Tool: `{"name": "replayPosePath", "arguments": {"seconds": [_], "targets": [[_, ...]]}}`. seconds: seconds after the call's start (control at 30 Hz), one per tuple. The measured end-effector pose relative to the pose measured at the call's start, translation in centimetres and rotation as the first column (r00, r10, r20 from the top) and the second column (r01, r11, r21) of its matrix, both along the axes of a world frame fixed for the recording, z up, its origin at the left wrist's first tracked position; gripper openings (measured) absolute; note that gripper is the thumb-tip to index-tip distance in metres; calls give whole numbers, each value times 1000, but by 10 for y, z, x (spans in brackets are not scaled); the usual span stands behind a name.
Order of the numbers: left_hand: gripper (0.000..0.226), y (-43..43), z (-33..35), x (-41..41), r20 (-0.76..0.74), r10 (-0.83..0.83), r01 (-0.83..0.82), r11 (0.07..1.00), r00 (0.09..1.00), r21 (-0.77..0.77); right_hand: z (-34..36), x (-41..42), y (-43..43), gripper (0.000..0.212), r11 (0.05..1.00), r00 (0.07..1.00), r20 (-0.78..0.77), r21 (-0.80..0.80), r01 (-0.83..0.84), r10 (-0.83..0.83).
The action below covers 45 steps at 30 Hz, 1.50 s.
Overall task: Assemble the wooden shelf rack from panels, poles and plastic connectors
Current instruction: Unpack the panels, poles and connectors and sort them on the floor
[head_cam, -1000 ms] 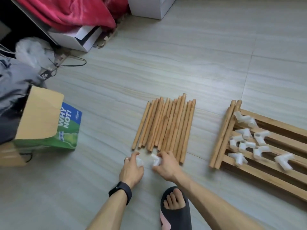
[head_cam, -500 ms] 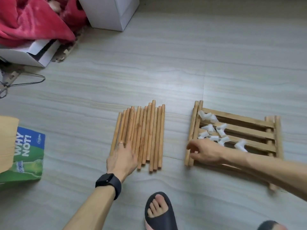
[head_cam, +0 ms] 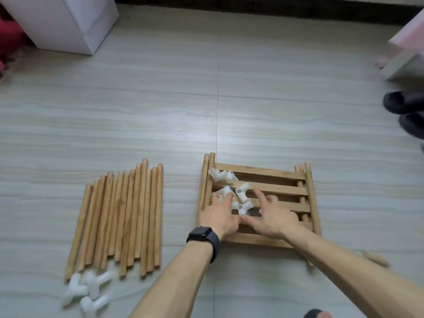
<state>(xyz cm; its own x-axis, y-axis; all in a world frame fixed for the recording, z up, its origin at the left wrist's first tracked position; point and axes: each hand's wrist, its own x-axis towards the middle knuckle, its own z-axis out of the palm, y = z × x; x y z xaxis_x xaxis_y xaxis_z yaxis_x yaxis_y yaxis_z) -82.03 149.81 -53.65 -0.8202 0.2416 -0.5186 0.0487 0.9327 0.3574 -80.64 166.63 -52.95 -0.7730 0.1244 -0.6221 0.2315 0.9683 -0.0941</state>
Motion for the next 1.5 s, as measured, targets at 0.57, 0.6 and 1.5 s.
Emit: {"name": "replayPosePath", "arguments": {"seconds": [0.57,0.6,1.5], "targets": [[48,3,-10,-23,-92,-174,152,967,980,-206,-31,7,-8,53,953,957,-290,-298,-64,-26],[47,2,-10,-23,-105,-174,152,969,979,-196,-31,9,-4,51,949,955,-293,-310,-59,-37],[25,-304,17,154,-122,337,-357,896,934,-263,-16,79,-223,50,639,759,-343,-411,-651,553]]}}
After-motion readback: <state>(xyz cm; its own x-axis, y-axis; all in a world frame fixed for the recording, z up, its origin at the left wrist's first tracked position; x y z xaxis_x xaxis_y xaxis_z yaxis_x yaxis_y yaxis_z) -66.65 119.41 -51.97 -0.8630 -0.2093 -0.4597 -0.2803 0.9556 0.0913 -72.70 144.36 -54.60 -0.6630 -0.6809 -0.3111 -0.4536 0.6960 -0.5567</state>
